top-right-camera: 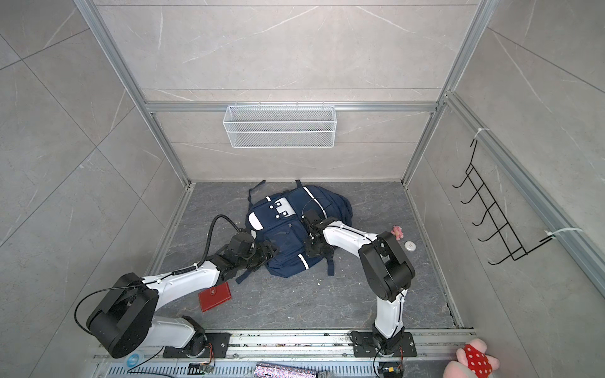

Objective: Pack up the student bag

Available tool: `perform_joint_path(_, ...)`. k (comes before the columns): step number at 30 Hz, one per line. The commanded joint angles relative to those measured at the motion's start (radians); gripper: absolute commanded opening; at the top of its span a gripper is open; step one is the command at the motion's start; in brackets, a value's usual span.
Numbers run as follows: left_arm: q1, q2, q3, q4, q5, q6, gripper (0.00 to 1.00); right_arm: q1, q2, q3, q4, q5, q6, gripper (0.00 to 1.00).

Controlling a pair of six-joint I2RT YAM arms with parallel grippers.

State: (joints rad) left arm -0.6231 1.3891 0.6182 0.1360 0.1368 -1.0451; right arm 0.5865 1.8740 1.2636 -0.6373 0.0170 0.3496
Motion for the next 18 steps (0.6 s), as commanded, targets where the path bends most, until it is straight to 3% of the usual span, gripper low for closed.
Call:
perform_joint_path(1,-0.001,0.013,0.002,0.016,-0.005,0.022,0.69,-0.019,0.009,0.026,0.02,0.035,0.008,0.29)
perform_joint_path(4,0.002,0.014,0.002,0.001,-0.002,0.051,0.58,-0.027,-0.011,0.022,0.013,0.059,-0.007,0.17)
perform_joint_path(8,0.005,0.022,0.017,-0.025,0.004,0.083,0.39,-0.046,-0.028,0.005,0.007,0.072,-0.009,0.14)
perform_joint_path(10,0.007,0.024,0.018,-0.024,0.004,0.086,0.34,-0.048,-0.036,0.0,0.007,0.076,-0.017,0.12)
perform_joint_path(13,0.019,0.025,0.027,-0.031,0.007,0.092,0.27,-0.048,-0.05,-0.004,0.006,0.084,-0.041,0.0)
perform_joint_path(18,0.038,0.028,0.067,-0.106,-0.007,0.145,0.0,-0.048,-0.091,-0.022,-0.002,0.094,-0.104,0.0)
